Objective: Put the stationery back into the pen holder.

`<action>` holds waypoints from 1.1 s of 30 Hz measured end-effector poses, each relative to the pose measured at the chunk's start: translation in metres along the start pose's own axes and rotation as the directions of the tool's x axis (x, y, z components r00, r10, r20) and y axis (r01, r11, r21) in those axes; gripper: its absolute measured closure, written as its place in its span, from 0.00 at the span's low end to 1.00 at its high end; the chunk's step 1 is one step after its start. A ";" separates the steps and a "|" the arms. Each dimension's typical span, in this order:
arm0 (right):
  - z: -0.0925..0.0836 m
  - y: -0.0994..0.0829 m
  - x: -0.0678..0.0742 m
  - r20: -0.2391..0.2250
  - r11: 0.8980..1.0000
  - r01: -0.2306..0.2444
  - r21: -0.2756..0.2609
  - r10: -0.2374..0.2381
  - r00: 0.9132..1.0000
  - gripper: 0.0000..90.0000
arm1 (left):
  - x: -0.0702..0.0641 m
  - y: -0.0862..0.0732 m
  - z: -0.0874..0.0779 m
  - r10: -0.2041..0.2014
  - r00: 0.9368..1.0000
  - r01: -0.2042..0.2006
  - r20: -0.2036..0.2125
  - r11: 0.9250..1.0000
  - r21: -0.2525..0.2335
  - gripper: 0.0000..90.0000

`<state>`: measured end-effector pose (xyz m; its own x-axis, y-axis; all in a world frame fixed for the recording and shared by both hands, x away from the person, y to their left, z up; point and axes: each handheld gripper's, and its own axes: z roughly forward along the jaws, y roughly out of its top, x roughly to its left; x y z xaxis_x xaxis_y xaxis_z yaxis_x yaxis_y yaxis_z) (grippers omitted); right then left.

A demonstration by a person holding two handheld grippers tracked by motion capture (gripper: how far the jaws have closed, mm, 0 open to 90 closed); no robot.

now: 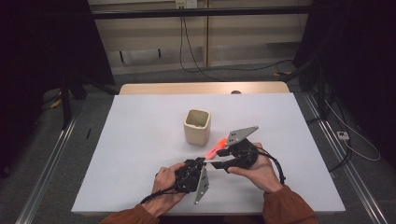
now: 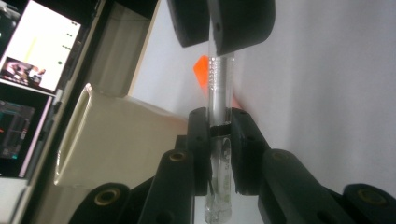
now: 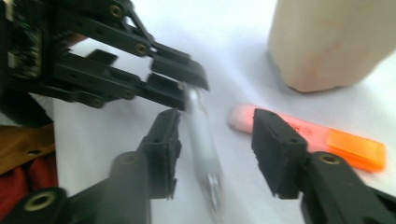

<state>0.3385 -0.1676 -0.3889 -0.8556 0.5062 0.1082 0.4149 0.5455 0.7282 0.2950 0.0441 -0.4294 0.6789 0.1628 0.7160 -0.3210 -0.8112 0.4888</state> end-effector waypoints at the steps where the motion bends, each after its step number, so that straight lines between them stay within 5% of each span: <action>1: -0.001 -0.001 -0.001 0.011 1.000 -0.002 -0.006 0.002 1.000 0.51 | 0.001 -0.001 -0.001 -0.015 1.000 0.015 0.003 1.000 0.004 0.89; 9: -0.007 -0.011 -0.005 0.080 0.997 -0.045 -0.064 0.050 0.996 0.27 | 0.010 -0.008 -0.003 -0.162 0.986 0.163 0.043 0.986 -0.030 0.89; 16: -0.010 -0.021 -0.007 0.126 0.994 -0.078 -0.080 0.088 0.988 0.18 | 0.017 -0.013 -0.005 -0.267 0.959 0.272 0.092 0.960 -0.059 0.89; 19: -0.011 -0.025 -0.008 0.146 0.991 -0.096 -0.092 0.109 0.983 0.16 | 0.020 -0.015 -0.006 -0.322 0.939 0.331 0.121 0.941 -0.068 0.89; 23: -0.014 -0.032 -0.009 0.174 0.985 -0.124 -0.117 0.143 0.974 0.13 | 0.024 -0.018 -0.007 -0.396 0.904 0.411 0.161 0.909 -0.074 0.89; 30: -0.018 -0.041 -0.009 0.198 0.974 -0.154 -0.163 0.185 0.963 0.12 | 0.033 -0.026 -0.011 -0.512 0.827 0.545 0.234 0.832 -0.105 0.89; 33: -0.018 -0.044 -0.008 0.200 0.972 -0.157 -0.173 0.191 0.961 0.09 | 0.036 -0.030 -0.012 -0.560 0.787 0.600 0.257 0.792 -0.112 0.89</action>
<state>0.3217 -0.2079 -0.4099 -0.6814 0.7239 0.1078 0.4843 0.3355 0.8081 0.3214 0.0816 -0.4120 0.8841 0.4383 0.1619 0.0789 -0.4816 0.8729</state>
